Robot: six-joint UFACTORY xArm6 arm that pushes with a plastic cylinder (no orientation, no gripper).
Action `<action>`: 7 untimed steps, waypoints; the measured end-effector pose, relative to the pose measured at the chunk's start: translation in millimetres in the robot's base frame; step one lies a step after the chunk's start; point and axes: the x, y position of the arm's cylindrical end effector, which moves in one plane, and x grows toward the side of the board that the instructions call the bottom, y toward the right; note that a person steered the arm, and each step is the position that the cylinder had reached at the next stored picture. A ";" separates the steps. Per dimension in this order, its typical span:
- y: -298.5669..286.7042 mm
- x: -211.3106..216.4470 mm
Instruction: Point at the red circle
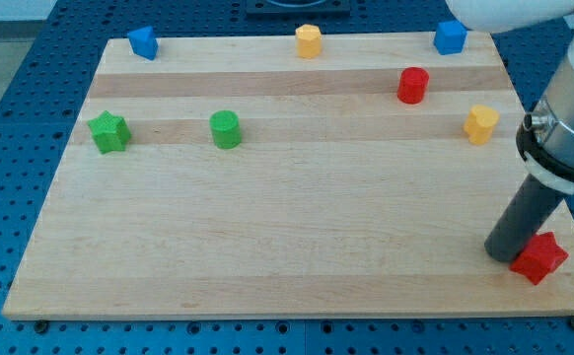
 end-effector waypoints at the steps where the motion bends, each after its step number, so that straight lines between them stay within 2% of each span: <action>1: 7.4 0.0; 3: 15.6 4.6; 4: -7.0 -21.8; 6: -86.8 -140.4; 7: -87.6 -162.8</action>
